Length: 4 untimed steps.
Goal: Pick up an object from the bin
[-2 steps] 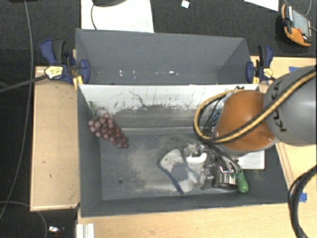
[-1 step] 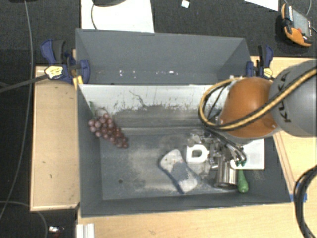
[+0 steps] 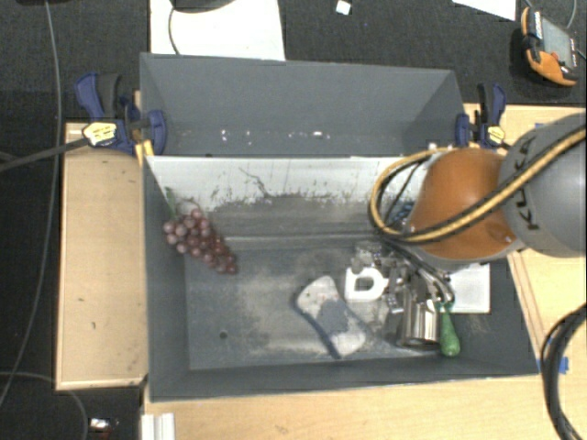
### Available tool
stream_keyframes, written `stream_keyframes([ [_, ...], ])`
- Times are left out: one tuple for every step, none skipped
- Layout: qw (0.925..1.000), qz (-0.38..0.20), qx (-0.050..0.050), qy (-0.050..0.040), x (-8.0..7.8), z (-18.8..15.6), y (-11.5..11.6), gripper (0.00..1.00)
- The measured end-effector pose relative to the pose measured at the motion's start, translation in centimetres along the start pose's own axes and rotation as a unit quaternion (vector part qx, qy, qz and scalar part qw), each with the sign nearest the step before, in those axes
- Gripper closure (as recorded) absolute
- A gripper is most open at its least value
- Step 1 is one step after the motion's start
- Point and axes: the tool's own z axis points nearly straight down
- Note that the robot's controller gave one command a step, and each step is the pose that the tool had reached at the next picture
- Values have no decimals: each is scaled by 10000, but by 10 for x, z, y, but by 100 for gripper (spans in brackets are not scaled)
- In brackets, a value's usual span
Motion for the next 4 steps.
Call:
stream_keyframes([
  [9995, -326, -6, 8, 1, 13, -13, 0],
  [9957, -931, -8, -17, -14, 40, -1, 0],
  [9997, -233, -4, -81, -9, 35, -15, 100],
  [9998, -182, 1, -81, -8, 35, -17, 100],
])
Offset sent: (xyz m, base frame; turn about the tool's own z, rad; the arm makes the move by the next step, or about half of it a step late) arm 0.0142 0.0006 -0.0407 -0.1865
